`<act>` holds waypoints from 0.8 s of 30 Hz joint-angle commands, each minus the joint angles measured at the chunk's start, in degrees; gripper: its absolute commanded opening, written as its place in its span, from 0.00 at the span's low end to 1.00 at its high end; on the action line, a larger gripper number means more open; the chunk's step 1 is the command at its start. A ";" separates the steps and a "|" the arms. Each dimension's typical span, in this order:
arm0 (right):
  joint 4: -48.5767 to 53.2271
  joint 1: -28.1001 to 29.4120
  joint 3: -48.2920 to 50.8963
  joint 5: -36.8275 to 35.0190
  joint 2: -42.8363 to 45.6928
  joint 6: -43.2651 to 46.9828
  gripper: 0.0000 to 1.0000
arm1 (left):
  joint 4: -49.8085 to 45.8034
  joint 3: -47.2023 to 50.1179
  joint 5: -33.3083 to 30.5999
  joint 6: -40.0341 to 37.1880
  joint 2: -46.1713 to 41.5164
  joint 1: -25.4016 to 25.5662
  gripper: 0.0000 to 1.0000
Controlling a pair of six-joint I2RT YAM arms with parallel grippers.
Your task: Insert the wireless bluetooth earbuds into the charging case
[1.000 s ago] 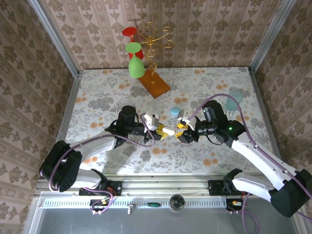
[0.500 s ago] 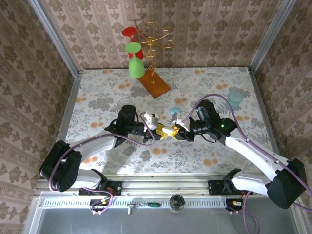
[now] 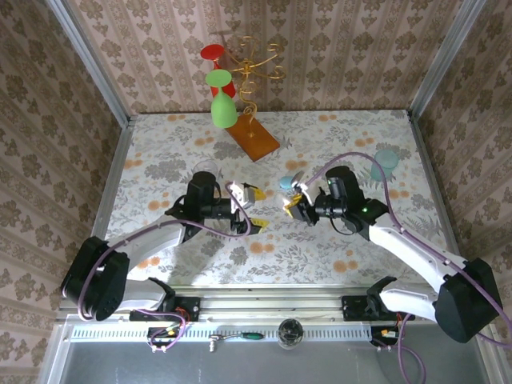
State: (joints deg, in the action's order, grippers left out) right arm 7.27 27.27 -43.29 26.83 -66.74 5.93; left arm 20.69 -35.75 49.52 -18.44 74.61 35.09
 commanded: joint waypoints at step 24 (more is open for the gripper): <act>-19.43 3.23 2.17 -10.41 -27.16 -44.29 0.24 | -5.88 2.53 -13.75 -5.38 0.37 -0.20 1.00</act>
State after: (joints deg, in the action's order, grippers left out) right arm -11.49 30.24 -39.79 19.22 -93.32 -37.19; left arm 16.01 -33.65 35.92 -22.28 75.05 34.98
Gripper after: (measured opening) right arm 0.219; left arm 0.999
